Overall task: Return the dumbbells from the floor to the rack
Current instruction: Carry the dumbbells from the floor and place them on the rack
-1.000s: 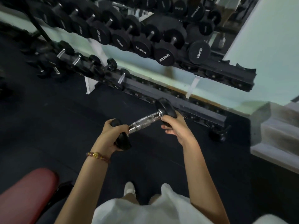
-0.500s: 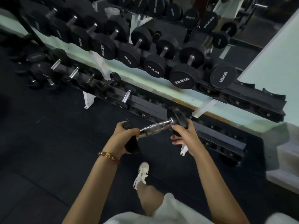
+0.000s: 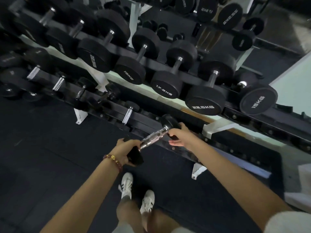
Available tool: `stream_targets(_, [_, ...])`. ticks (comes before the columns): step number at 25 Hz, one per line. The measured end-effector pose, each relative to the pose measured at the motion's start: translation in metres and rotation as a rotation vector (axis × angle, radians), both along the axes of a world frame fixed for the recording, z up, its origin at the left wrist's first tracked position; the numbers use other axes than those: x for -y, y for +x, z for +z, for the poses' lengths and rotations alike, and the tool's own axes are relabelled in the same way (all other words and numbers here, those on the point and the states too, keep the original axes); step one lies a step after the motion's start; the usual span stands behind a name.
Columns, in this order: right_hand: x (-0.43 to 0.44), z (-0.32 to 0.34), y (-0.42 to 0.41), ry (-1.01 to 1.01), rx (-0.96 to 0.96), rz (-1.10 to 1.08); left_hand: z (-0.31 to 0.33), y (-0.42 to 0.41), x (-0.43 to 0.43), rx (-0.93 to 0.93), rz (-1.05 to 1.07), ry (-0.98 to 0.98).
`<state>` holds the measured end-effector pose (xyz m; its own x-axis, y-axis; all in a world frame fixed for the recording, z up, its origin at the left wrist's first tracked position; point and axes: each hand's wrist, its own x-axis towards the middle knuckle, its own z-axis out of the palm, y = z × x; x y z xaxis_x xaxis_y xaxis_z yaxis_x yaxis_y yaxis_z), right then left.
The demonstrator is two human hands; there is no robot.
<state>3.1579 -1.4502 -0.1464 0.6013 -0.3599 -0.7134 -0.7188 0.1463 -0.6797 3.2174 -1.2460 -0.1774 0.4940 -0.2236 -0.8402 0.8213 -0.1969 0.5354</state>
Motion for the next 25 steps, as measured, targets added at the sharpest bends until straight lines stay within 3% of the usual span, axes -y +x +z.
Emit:
stream_targets(7, [0.023, -0.099, 0.116, -0.114, -0.152, 0.184, -0.111, 0.083, 0.024, -0.196, -0.045, 0.024])
stream_targets(11, [0.032, -0.182, 0.155, -0.530, -0.093, 0.399, -0.205, 0.125, 0.030, -0.127, 0.010, 0.028])
stream_targets(18, [0.077, -0.316, 0.181, -0.690, 0.003, 0.340, -0.326, 0.183, 0.085, -0.079, -0.097, 0.081])
stream_targets(25, [0.120, -0.380, 0.196, -0.737, 0.031, 0.322, -0.402, 0.184, 0.131, -0.103, -0.097, -0.012])
